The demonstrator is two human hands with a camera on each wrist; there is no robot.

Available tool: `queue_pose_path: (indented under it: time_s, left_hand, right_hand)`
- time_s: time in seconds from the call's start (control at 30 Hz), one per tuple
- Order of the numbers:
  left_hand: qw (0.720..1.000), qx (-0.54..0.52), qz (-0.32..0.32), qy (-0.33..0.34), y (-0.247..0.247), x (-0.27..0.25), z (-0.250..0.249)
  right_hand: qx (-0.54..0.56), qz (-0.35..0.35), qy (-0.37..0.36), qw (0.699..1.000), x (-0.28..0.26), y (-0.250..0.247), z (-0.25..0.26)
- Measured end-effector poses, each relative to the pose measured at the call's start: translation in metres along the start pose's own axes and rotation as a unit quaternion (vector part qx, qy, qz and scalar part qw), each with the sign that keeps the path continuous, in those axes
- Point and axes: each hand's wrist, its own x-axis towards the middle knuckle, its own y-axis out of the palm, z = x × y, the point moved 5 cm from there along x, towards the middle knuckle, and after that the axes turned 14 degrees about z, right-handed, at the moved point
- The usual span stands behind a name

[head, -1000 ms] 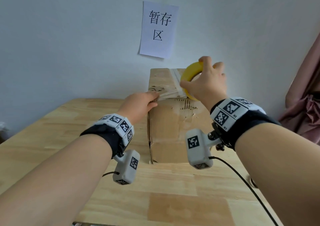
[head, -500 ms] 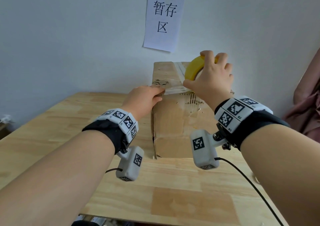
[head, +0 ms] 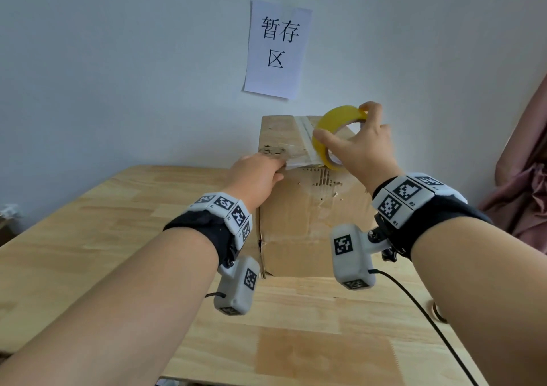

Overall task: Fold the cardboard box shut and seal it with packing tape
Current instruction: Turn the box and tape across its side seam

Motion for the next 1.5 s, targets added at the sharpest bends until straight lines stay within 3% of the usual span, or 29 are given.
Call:
queue_pose_path:
  time_s: [0.27,0.43,0.67,0.83,1.0,1.2,1.37,1.5]
  left_hand:
    - [0.996,-0.076,0.040,0.032,-0.001,-0.004,0.033]
    - [0.993,-0.112,0.029,0.030,-0.002,-0.012,0.046]
    - [0.998,0.049,0.035,-0.025,0.007,-0.001,-0.001]
    - [0.999,0.022,0.000,-0.029,0.009,-0.001,-0.008]
    - [1.000,-0.001,0.014,-0.027,0.004,-0.003,-0.003]
    - [0.997,0.017,0.067,-0.040,0.003,0.009,-0.009]
    - [0.994,-0.025,0.101,-0.043,0.009,0.015,-0.011]
    - [0.991,-0.116,0.060,-0.034,0.014,0.012,-0.002]
  right_hand:
    - [0.007,0.002,-0.029,1.000,-0.012,0.009,0.014]
    - [0.018,0.015,-0.055,0.998,-0.008,0.012,0.031]
    - [0.066,0.004,-0.014,0.998,0.000,0.003,0.011]
    - [0.043,-0.009,0.000,0.999,0.003,-0.008,0.006]
    - [-0.057,-0.036,-0.011,0.998,0.007,-0.029,-0.006]
    - [-0.014,-0.009,-0.047,0.999,0.011,-0.037,-0.031]
    - [0.024,-0.029,0.014,0.999,0.018,-0.030,-0.062]
    - [0.123,-0.010,0.074,0.990,0.019,-0.018,-0.076]
